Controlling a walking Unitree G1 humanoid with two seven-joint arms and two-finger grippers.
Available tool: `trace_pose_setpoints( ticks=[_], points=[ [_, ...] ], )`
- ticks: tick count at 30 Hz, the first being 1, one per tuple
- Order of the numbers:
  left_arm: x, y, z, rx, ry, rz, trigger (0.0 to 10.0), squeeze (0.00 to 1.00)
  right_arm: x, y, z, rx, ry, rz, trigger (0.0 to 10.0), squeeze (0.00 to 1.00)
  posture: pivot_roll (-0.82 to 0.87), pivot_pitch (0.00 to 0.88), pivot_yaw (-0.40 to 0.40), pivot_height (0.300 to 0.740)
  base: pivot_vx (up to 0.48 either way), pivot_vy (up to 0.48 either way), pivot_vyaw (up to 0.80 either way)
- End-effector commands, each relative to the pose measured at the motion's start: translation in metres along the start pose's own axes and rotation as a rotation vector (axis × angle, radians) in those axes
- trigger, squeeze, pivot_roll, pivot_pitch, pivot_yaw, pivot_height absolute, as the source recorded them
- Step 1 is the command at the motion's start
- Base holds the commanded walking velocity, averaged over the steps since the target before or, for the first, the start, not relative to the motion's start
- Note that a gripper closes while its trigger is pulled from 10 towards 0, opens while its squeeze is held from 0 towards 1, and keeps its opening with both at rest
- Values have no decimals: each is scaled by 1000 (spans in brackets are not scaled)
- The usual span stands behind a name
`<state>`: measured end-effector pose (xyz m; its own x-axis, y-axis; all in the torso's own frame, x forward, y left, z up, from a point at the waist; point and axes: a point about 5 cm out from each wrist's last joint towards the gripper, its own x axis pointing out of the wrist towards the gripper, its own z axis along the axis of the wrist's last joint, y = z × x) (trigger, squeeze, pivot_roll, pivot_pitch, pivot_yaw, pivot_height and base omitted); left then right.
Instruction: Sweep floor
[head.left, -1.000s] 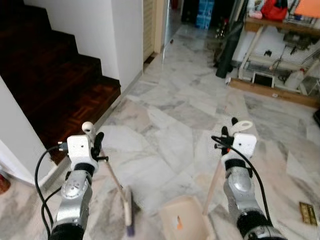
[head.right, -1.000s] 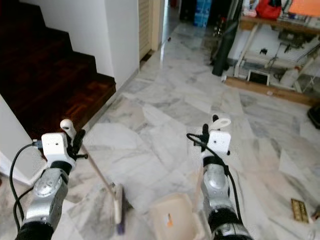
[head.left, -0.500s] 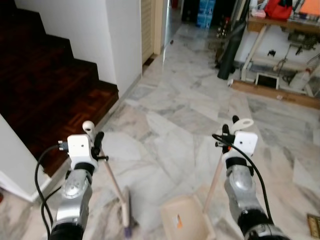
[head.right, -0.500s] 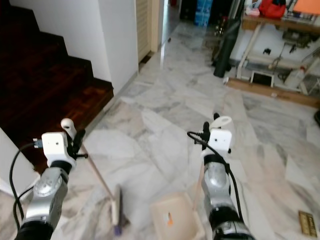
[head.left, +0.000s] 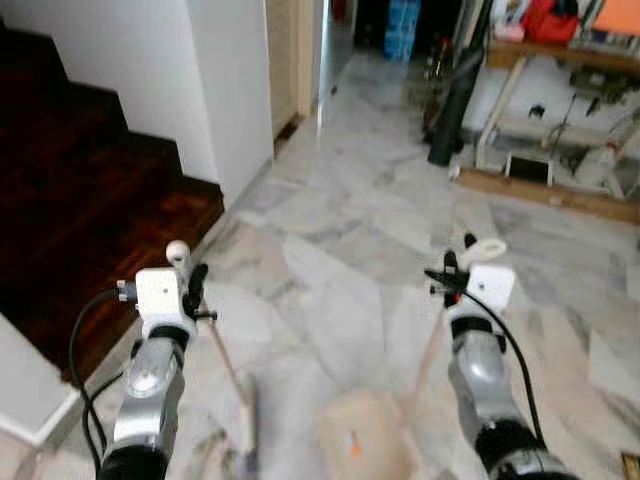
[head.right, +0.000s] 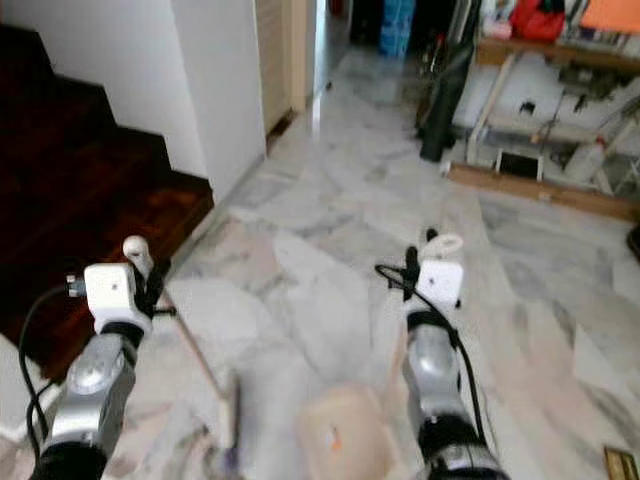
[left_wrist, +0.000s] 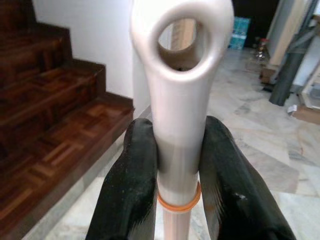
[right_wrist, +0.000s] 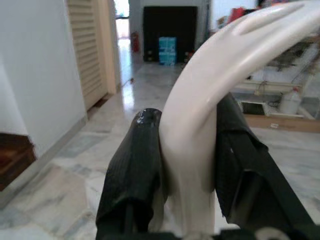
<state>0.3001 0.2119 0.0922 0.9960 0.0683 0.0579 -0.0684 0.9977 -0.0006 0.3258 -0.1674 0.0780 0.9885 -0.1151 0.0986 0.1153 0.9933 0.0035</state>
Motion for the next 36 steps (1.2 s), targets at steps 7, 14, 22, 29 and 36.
trace_pose_setpoints(
  ticks=[7,14,22,29,36],
  points=[
    [5,-4,12,17,-51,-23,10000,0,3,0,8,22,-46,-7,10000,0,36,0,-19,740,388,0,0],
    [5,-4,12,16,-54,-30,10000,0,2,-1,7,23,-44,-9,10000,0,38,0,-19,740,386,0,0],
    [5,-4,13,19,-54,-34,10000,0,1,0,6,20,-42,-7,10000,0,40,0,-17,740,387,0,0],
    [6,-5,13,16,-53,-37,10000,0,2,0,6,23,-42,-7,10000,0,38,0,-15,740,387,0,0],
    [6,-5,13,17,-49,-39,10000,0,3,0,7,26,-44,-4,10000,0,37,0,-14,740,389,0,0]
  ],
)
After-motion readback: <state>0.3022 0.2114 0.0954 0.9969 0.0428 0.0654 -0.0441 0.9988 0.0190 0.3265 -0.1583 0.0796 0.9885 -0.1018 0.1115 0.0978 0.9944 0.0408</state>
